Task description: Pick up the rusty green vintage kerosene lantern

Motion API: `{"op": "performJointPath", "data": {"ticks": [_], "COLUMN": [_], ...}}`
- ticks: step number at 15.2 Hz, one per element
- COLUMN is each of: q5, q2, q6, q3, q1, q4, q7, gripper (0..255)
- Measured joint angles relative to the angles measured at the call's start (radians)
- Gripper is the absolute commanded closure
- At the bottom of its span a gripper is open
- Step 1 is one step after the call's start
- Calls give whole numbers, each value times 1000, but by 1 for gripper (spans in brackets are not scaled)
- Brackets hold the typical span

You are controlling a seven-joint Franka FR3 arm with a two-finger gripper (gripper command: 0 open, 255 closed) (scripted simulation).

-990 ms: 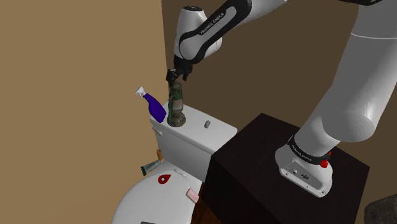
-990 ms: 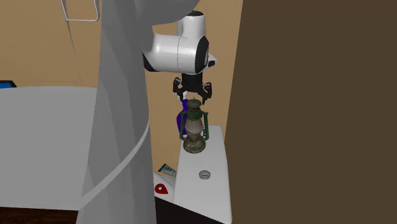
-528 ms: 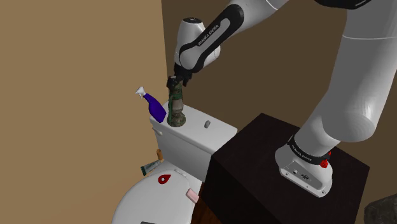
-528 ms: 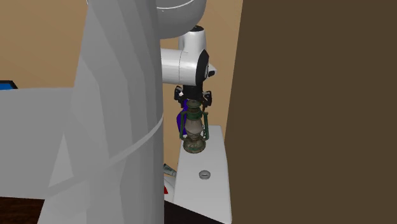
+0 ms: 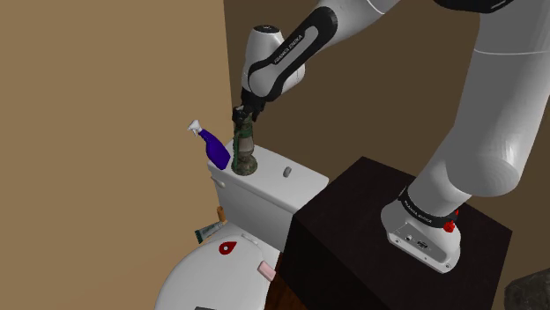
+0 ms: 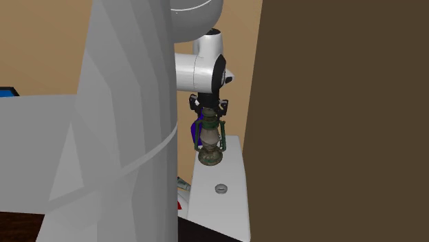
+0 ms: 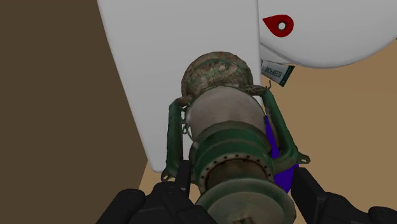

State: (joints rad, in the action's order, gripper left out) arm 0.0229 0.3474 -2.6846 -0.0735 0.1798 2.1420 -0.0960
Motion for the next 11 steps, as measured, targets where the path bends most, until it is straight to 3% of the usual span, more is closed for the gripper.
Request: {"op": "performJointPath", "data": {"ticks": [11], "q5": [4], "q2": [-68], "q6": [78], "q3": [-3], "q1": [-2], "q4": [-6], "q7": [0], "gripper": [255]}}
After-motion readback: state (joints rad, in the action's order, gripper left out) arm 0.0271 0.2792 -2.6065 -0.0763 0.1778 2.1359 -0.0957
